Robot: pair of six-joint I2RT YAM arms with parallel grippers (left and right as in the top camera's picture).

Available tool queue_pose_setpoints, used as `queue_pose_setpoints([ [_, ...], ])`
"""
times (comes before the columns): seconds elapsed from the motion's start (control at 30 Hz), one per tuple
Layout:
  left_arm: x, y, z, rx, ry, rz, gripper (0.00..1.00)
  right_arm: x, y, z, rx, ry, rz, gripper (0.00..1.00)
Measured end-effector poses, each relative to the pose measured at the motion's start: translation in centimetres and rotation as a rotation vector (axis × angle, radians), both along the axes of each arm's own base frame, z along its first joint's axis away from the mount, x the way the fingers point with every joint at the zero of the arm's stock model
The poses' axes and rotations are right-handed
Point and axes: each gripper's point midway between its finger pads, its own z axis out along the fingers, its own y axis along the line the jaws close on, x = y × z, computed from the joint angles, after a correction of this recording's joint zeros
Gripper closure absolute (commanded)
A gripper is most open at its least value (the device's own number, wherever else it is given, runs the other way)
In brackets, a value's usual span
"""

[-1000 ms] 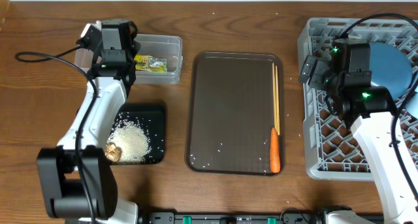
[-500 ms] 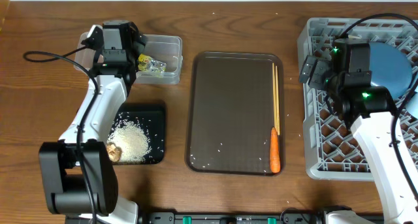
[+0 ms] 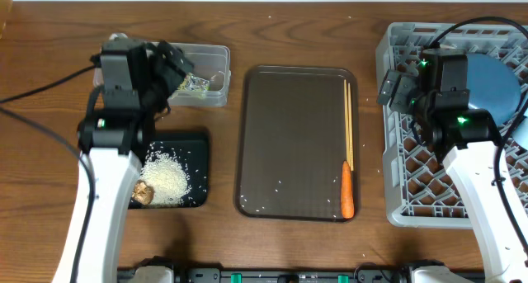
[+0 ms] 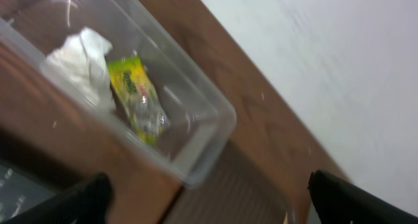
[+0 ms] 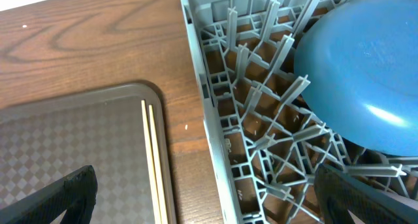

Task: Sort waste into correct bins and load items into the dishwasher rack
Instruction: 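Move the left gripper over the orange carrot on the brown tray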

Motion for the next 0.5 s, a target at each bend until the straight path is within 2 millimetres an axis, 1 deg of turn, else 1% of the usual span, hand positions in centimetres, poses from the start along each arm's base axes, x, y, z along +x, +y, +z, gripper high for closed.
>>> queue_pose_setpoints([
  [0.1,-2.7,-2.2,0.7,0.043,0.015,-0.111,0.02,0.0,0.0,0.0,0.0,0.0,0.0,0.01],
  [0.2,-5.1,-4.4,0.6,0.072,0.046,-0.216,0.02,0.0,0.0,0.0,0.0,0.0,0.0,0.01],
  [0.27,-6.7,-6.0,-0.1,0.088,0.092,-0.289,0.02,0.0,0.0,0.0,0.0,0.0,0.0,0.01],
  [0.33,-8.0,-7.8,-1.0,0.09,0.134,-0.365,0.02,0.0,0.0,0.0,0.0,-0.001,0.0,0.01],
  [0.37,-8.3,-8.5,-1.3,0.091,0.149,-0.392,0.02,0.0,0.0,0.0,0.0,0.0,0.0,0.01],
  [0.43,-9.1,-10.5,-2.3,0.092,0.182,-0.467,0.02,0.0,0.0,0.0,0.0,0.0,0.0,0.01],
  [0.5,-9.8,-12.4,-3.6,0.098,0.223,-0.536,0.02,0.0,0.0,0.0,0.0,0.0,0.0,0.01],
])
